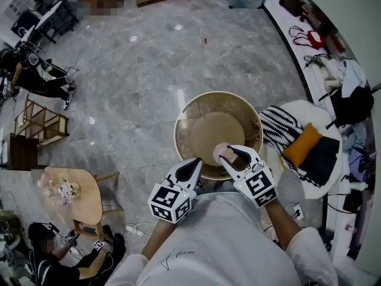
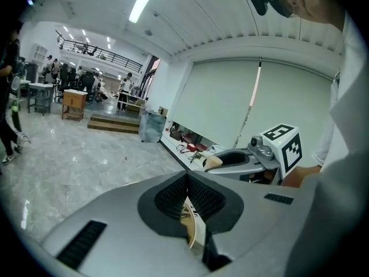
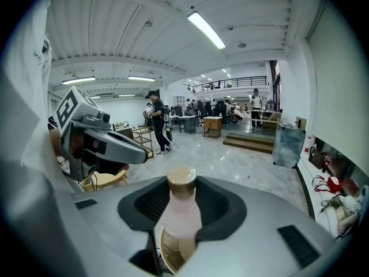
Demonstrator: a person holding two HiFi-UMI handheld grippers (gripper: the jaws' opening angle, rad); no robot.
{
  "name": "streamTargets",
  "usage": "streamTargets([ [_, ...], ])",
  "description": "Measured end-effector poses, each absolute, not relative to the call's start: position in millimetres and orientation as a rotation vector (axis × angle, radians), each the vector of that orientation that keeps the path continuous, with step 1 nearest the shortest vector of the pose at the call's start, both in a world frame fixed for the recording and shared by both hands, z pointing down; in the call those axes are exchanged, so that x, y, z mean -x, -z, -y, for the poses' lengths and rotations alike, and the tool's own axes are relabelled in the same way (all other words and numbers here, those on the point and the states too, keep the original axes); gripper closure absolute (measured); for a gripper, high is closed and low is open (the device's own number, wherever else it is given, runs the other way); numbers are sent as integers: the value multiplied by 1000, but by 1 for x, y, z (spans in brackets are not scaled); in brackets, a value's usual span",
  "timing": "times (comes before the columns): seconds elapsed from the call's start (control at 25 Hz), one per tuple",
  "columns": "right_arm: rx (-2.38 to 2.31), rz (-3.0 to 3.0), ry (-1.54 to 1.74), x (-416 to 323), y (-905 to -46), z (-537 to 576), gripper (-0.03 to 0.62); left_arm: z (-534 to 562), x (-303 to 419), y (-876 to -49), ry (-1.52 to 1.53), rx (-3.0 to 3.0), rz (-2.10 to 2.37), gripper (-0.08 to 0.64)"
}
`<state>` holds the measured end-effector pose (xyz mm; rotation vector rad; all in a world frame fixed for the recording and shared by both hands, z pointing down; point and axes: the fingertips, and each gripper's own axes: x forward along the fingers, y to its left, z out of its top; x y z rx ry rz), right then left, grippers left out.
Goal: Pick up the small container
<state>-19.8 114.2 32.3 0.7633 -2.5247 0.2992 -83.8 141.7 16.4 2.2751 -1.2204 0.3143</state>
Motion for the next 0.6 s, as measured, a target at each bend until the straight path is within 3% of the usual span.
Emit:
streamTargets([
  [0.6,-796,2544,-292,24,-12,-124,445,-135,89,-2,-283,-2324,1206,543],
])
